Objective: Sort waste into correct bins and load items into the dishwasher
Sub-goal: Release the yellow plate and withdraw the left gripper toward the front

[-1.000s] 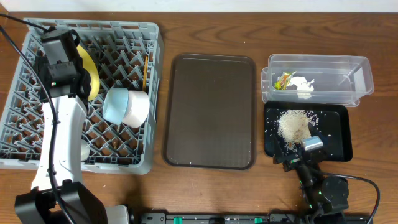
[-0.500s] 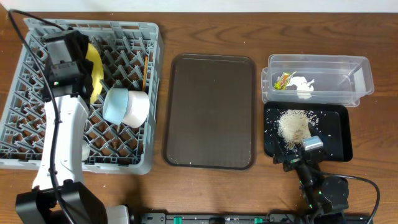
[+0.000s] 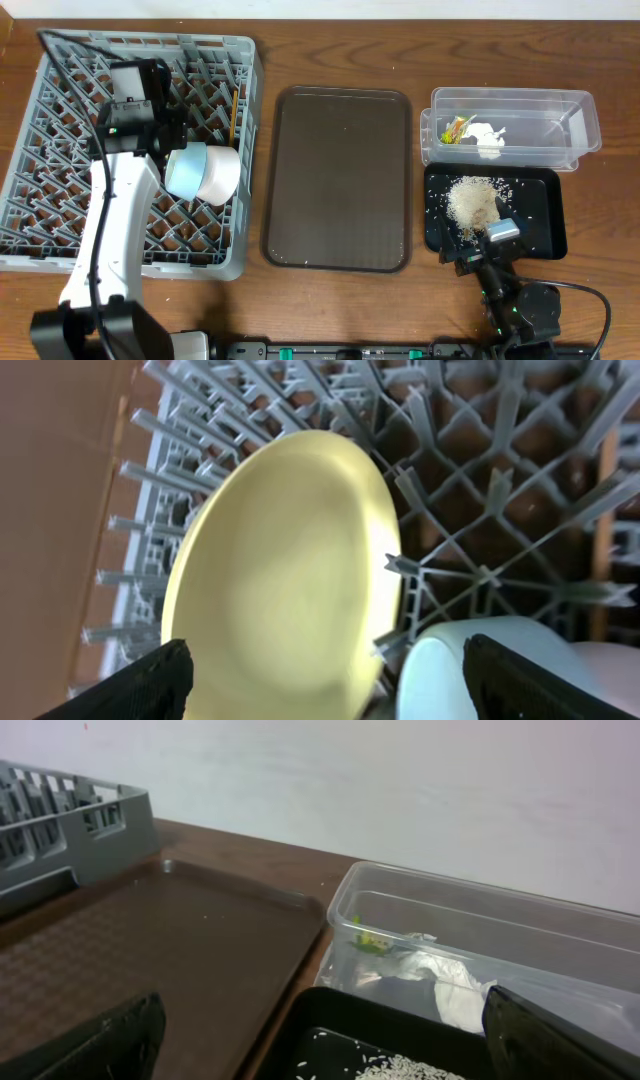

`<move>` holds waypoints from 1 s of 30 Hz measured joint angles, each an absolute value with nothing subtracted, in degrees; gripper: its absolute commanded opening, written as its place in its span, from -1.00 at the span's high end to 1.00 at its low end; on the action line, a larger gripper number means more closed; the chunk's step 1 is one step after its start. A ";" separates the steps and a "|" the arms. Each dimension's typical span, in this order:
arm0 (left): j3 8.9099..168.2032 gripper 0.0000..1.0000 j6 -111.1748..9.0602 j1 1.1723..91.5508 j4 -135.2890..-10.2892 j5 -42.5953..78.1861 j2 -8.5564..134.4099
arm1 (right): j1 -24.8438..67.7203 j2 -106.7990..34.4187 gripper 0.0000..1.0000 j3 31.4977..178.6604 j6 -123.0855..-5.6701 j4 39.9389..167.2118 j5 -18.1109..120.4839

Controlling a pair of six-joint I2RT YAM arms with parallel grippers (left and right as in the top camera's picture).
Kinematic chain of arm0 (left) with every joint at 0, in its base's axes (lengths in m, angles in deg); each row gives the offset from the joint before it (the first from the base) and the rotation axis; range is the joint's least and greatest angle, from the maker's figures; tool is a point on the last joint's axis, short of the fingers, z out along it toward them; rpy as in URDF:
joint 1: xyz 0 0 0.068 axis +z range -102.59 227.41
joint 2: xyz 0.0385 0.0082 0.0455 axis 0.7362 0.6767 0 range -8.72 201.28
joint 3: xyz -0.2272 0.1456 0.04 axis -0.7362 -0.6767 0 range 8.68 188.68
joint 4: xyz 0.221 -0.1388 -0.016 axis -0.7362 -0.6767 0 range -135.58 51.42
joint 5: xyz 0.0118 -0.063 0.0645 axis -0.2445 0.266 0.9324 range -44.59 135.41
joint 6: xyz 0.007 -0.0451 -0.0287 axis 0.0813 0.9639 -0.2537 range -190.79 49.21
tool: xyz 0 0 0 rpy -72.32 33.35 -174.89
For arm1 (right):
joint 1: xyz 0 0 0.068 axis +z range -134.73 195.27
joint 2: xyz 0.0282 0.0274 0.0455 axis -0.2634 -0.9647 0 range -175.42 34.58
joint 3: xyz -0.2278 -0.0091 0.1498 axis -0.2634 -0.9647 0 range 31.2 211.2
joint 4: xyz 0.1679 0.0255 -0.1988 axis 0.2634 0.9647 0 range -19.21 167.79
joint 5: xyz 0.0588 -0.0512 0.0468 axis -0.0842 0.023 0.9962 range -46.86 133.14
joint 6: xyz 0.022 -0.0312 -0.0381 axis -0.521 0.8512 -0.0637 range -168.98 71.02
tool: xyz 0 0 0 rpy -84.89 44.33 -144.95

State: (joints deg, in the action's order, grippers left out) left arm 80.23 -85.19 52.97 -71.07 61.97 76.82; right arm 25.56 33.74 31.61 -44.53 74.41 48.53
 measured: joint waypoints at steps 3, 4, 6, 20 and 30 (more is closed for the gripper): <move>80.21 -0.76 -79.07 52.97 -73.65 60.66 71.53 | 25.56 33.74 -0.99 31.61 -44.51 74.41 48.53; 80.21 -0.77 -77.06 52.97 -74.85 59.50 68.80 | 25.56 33.74 -0.98 31.61 -44.51 74.39 48.55; 80.21 -0.83 -73.62 53.02 -77.70 56.18 63.44 | 25.56 33.74 -0.99 31.61 -44.51 74.41 48.55; 80.23 -0.88 -57.10 52.97 -96.34 33.23 41.50 | 25.56 33.74 -0.99 31.61 -44.51 74.39 48.53; 80.16 -0.89 -57.58 52.69 -94.42 37.01 41.04 | 25.56 33.74 -0.98 31.61 -44.51 74.41 48.53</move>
